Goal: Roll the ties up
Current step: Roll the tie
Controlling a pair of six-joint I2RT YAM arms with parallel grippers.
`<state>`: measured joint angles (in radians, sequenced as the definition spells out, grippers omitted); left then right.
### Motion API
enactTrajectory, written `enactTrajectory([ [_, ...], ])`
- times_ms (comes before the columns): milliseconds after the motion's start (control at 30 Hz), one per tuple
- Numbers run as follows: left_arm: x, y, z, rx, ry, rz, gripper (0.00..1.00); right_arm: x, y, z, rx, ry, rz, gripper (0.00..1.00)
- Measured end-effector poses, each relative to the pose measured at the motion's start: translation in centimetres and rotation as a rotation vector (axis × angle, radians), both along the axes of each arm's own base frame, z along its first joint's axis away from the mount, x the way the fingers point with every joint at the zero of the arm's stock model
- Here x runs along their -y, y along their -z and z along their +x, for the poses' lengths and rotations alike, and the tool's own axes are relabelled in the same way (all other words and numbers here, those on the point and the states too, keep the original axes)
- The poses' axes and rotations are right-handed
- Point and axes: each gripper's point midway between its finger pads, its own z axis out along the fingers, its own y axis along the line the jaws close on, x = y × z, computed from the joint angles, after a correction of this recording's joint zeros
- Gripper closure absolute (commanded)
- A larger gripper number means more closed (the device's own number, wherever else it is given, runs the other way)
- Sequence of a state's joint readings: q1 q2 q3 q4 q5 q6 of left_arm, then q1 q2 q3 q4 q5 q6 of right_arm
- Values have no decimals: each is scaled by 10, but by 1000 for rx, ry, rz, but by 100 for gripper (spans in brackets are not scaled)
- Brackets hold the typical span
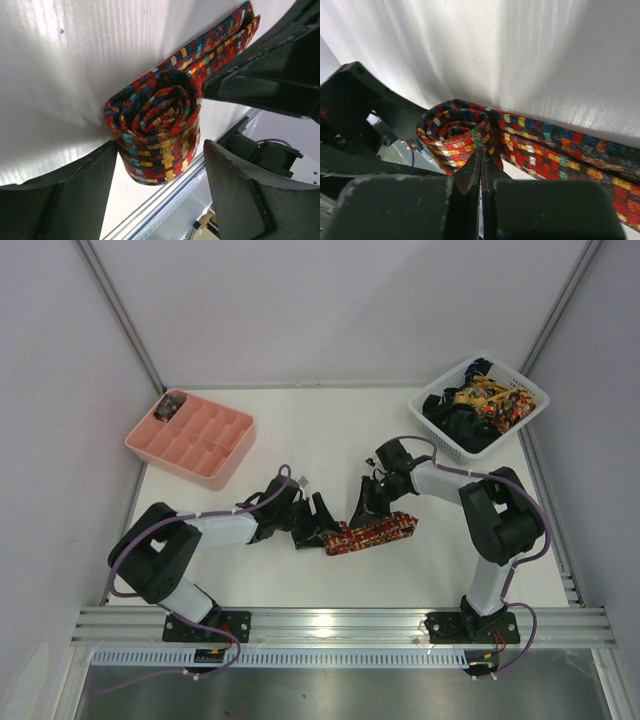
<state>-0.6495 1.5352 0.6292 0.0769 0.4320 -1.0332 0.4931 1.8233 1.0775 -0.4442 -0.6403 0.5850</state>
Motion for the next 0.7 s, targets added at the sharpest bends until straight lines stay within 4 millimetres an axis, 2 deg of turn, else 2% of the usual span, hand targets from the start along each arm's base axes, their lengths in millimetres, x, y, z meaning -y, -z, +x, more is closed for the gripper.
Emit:
enactTrajectory([
  [200, 5, 9, -5, -24, 1, 1, 25, 1, -6, 2, 11, 6, 7, 100],
  [433, 5, 9, -5, -30, -3, 0, 24, -2, -23, -1, 32, -7, 52, 100],
  [700, 2, 9, -8, -25, -6, -7, 25, -13, -27, -18, -6, -56, 107, 100],
])
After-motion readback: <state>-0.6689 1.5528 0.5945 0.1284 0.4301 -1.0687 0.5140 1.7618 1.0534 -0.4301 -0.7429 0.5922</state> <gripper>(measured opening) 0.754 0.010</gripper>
